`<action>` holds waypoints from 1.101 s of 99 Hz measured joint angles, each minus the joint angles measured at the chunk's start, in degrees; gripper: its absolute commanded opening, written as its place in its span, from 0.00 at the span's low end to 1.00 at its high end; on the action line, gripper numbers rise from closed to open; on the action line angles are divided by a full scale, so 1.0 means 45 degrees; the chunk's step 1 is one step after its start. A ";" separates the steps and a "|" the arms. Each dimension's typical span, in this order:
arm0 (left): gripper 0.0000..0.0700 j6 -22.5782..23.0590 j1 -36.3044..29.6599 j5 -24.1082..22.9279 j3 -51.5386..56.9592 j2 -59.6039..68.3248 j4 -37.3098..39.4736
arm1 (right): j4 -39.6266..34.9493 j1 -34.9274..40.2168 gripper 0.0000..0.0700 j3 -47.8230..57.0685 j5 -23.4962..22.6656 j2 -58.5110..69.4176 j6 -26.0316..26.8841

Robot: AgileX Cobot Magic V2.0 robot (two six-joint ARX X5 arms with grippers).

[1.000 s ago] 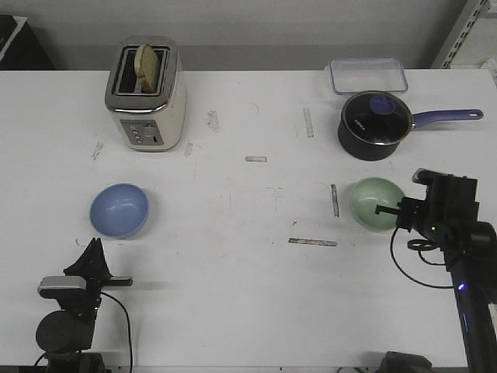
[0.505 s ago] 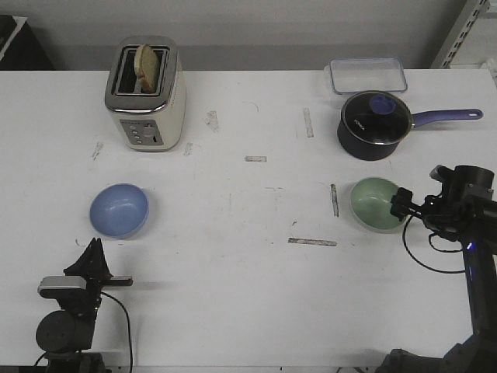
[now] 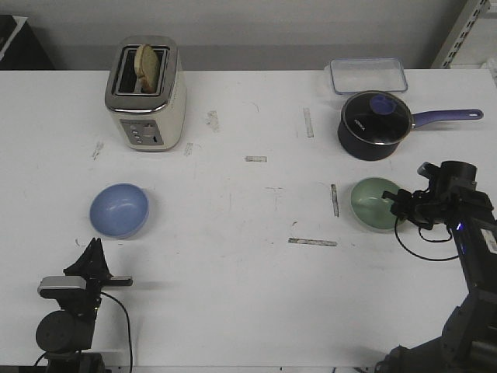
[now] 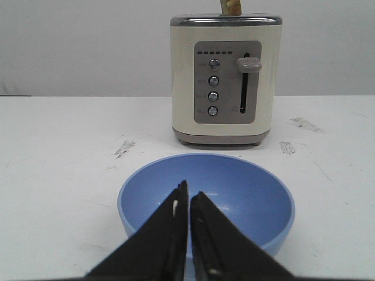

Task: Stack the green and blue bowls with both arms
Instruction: 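Grasp the rim of the pale green bowl with the right gripper, then slide the green bowl toward the table center with the right gripper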

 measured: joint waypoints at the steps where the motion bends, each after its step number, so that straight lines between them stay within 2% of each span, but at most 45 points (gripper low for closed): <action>1: 0.00 0.0005 0.0000 0.0000 0.0000 0.0000 0.0000 | 0.0024 0.0000 0.00 0.0000 0.0000 0.0000 0.0000; 25: 0.00 0.0005 0.0000 0.0000 0.0000 0.0000 0.0000 | -0.0345 0.0078 0.00 0.0413 0.0015 0.0000 -0.0005; 42: 0.00 0.0000 0.0000 0.0000 0.0000 0.0000 0.0000 | -0.1049 0.1103 0.00 0.1715 0.0015 -0.0024 0.0029; 80: 0.00 0.0005 0.0000 0.0000 0.0000 0.0000 0.0000 | -0.0262 0.6329 0.00 0.2205 0.0049 -0.0102 0.1409; 101: 0.00 0.0000 0.0000 0.0000 0.0000 0.0000 -0.0005 | 0.0107 0.9122 0.00 0.2205 0.1535 -0.0097 0.2565; 109: 0.00 0.0000 0.0000 0.0000 0.0000 0.0000 0.0000 | 0.0228 0.9879 0.00 0.2205 0.1719 0.0010 0.2924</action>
